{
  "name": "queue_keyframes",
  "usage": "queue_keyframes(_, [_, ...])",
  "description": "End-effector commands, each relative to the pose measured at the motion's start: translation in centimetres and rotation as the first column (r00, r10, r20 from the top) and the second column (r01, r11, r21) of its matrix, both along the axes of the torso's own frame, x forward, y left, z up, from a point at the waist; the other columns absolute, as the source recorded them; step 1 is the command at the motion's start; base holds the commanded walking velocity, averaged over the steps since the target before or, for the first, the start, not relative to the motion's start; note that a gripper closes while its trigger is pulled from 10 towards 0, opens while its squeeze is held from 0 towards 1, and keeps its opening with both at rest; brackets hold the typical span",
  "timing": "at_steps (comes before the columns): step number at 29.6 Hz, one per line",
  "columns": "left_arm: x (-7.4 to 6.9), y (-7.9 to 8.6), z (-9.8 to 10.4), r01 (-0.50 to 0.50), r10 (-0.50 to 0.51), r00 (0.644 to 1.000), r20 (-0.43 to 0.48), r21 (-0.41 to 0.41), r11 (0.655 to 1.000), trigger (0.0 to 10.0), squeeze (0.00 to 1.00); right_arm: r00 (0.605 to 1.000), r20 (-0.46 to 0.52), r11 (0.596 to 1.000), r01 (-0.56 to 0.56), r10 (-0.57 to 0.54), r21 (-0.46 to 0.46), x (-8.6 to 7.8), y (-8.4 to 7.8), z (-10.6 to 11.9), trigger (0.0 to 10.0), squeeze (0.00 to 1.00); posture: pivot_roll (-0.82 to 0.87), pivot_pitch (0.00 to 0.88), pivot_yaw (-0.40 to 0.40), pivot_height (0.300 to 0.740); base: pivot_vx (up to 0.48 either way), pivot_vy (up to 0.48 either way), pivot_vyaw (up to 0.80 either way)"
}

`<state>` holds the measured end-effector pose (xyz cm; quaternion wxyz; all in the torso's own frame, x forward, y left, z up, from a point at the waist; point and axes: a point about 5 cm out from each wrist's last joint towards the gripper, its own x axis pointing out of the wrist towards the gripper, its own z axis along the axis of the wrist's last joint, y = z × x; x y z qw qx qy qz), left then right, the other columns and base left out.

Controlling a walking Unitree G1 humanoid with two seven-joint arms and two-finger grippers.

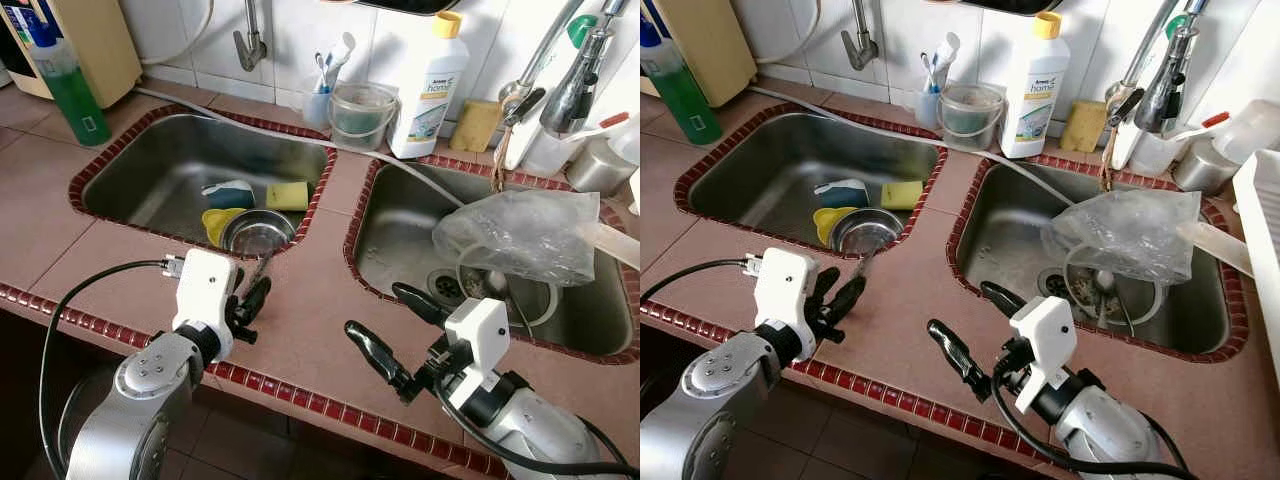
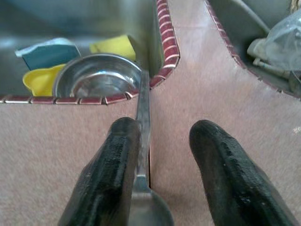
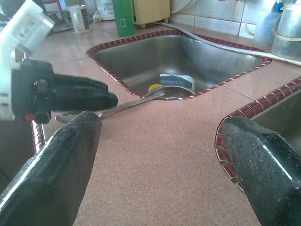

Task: Kitchen organization

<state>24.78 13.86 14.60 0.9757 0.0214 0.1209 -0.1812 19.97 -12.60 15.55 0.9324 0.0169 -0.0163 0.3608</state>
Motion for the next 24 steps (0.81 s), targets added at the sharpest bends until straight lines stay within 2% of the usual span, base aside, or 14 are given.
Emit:
queue_keyframes(1, [0.1, -0.3, -0.3, 0.009, -0.009, 1.000, -0.004, 0.018, 1.000, 10.0, 1.00, 1.000, -0.002, 1.000, -0.008, 0.008, 0.005, -0.1, 0.1, 0.1, 10.0, 0.00, -0.13, 0.148, -0.011, 0.740, 0.000, 0.000, 0.00])
queue_keyframes(10, [2.0, -1.0, -0.2, 0.006, -0.006, 1.000, 0.013, -0.006, 1.000, 10.0, 1.00, 1.000, -0.002, 1.000, 0.007, -0.007, 0.013, -0.6, 0.2, 0.3, 10.0, 0.00, -0.16, 0.155, -0.005, 0.740, 0.000, 0.000, 0.00])
queue_keyframes(15, [2.2, -1.1, -0.3, 0.016, -0.016, 1.000, 0.019, 0.004, 1.000, 10.0, 1.00, 1.000, -0.003, 1.000, 0.016, -0.016, 0.012, -0.7, 0.1, 0.3, 10.0, 0.00, -0.17, 0.157, -0.002, 0.740, 0.000, 0.000, 0.00])
queue_keyframes(18, [2.1, -0.7, -0.5, 0.018, -0.018, 1.000, 0.000, 0.010, 1.000, 10.0, 1.00, 1.000, -0.004, 1.000, 0.024, -0.024, 0.011, -0.8, 0.0, 0.3, 10.0, 0.00, -0.17, 0.159, -0.001, 0.740, 0.000, 0.000, 0.00])
queue_keyframes(22, [2.1, 0.4, -1.5, -0.046, 0.047, 0.998, -0.046, 0.034, 0.998, 10.0, 1.00, 1.000, -0.009, 1.000, 0.026, -0.026, 0.012, -1.0, -0.1, 0.3, 10.0, 0.00, -0.17, 0.163, -0.002, 0.740, 0.000, 0.000, 0.00])
queue_keyframes(23, [2.1, 0.7, -1.7, -0.069, 0.071, 0.996, -0.060, 0.032, 0.997, 10.0, 0.08, 1.000, -0.011, 1.000, 0.026, -0.025, 0.012, -1.0, -0.1, 0.3, 10.0, 0.00, -0.17, 0.164, -0.004, 0.740, 0.000, 0.000, 0.00])
queue_keyframes(24, [2.1, 0.9, -1.8, -0.082, 0.084, 0.994, -0.069, 0.031, 0.996, 10.0, 0.08, 1.000, -0.011, 1.000, 0.025, -0.025, 0.012, -1.0, -0.1, 0.3, 10.0, 0.00, -0.17, 0.165, -0.005, 0.740, 0.000, 0.000, 0.00])
